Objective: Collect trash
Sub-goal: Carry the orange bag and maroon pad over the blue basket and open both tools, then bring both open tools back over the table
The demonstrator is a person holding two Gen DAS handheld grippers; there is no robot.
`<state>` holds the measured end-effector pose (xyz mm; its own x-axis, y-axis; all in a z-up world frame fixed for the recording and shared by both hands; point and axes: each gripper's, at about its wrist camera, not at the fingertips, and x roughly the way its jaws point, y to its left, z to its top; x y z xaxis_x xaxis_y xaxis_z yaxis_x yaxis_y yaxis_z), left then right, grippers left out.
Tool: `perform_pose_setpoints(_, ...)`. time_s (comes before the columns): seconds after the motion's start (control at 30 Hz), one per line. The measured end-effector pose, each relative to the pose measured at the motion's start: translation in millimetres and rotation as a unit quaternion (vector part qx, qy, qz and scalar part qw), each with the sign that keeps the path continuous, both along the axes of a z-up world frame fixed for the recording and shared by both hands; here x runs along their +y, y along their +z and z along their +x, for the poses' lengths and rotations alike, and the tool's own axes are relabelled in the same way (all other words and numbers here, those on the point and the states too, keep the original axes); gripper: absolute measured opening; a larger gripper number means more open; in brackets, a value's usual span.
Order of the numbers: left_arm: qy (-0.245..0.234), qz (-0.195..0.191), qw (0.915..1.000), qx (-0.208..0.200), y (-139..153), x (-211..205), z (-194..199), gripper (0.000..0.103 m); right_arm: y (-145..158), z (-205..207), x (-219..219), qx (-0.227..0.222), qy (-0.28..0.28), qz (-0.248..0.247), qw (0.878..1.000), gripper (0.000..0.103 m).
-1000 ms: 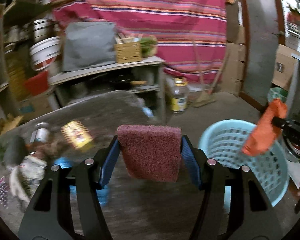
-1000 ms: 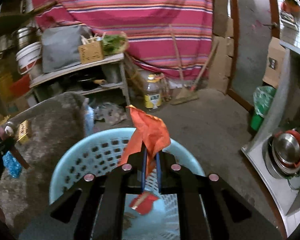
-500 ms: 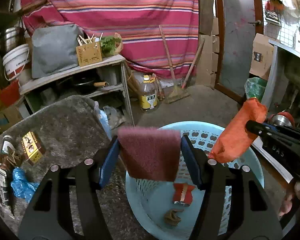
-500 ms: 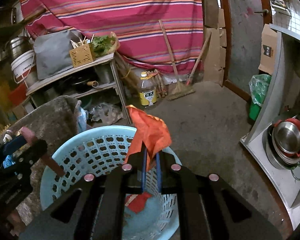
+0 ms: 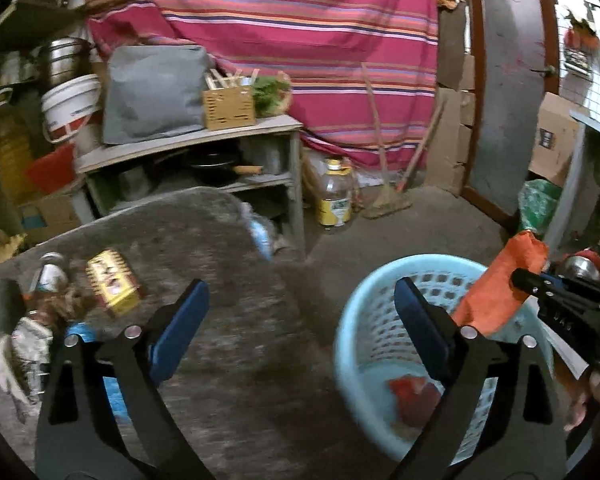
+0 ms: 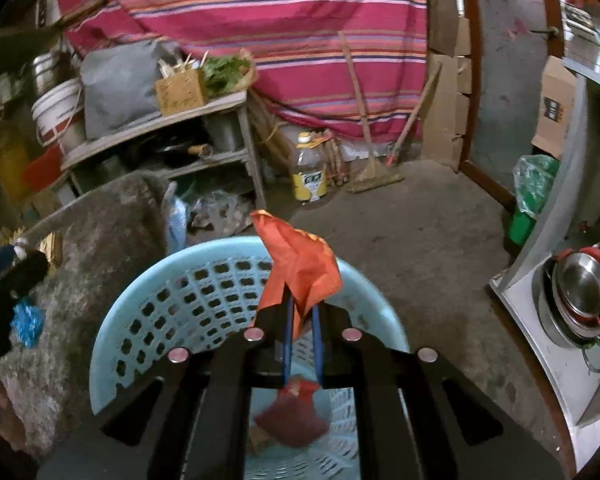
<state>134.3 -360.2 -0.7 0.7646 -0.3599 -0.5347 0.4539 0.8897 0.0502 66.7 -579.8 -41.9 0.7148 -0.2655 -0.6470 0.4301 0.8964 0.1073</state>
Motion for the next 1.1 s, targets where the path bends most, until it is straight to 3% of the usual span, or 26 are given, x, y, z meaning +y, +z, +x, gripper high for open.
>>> perform_pose_setpoints(0.17, 0.039, 0.007, 0.9992, -0.004, 2, 45, 4, 0.093, -15, 22, 22, 0.059, 0.018, -0.004, 0.998, 0.016)
perform_pose_setpoints(0.2, 0.045, 0.009, 0.9989, -0.005, 2, 52, 5, 0.094, -18, 25, 25, 0.068, 0.017, -0.004, 0.998, 0.031)
perform_pose_setpoints(0.23, 0.052, 0.012, 0.9986, -0.006, 3, 61, 6, 0.094, -21, 26, 27, 0.073, 0.015, -0.004, 0.997, 0.057)
perform_pose_setpoints(0.27, 0.061, 0.014, 0.9980, -0.009, 4, 73, 6, 0.094, -23, 28, 30, 0.079, 0.011, -0.004, 0.997, 0.067)
perform_pose_setpoints(0.47, 0.107, 0.022, 0.9938, -0.020, 9, 138, 10, 0.095, -19, 31, 44, 0.078, 0.001, -0.010, 0.997, 0.070)
perform_pose_setpoints(0.63, 0.141, 0.022, 0.9893, -0.032, 14, 193, 7, 0.098, 8, 30, 80, 0.022, 0.014, -0.033, 0.999, 0.084)
perform_pose_setpoints(0.83, 0.179, 0.007, 0.9833, -0.029, 12, 251, 13, 0.098, 29, 43, 150, -0.034, 0.078, -0.050, 0.995, 0.092)
perform_pose_setpoints(1.1, 0.218, 0.004, 0.9759, -0.016, -1, 314, 17, 0.098, 23, 67, 226, -0.043, 0.148, -0.056, 0.986, 0.093)
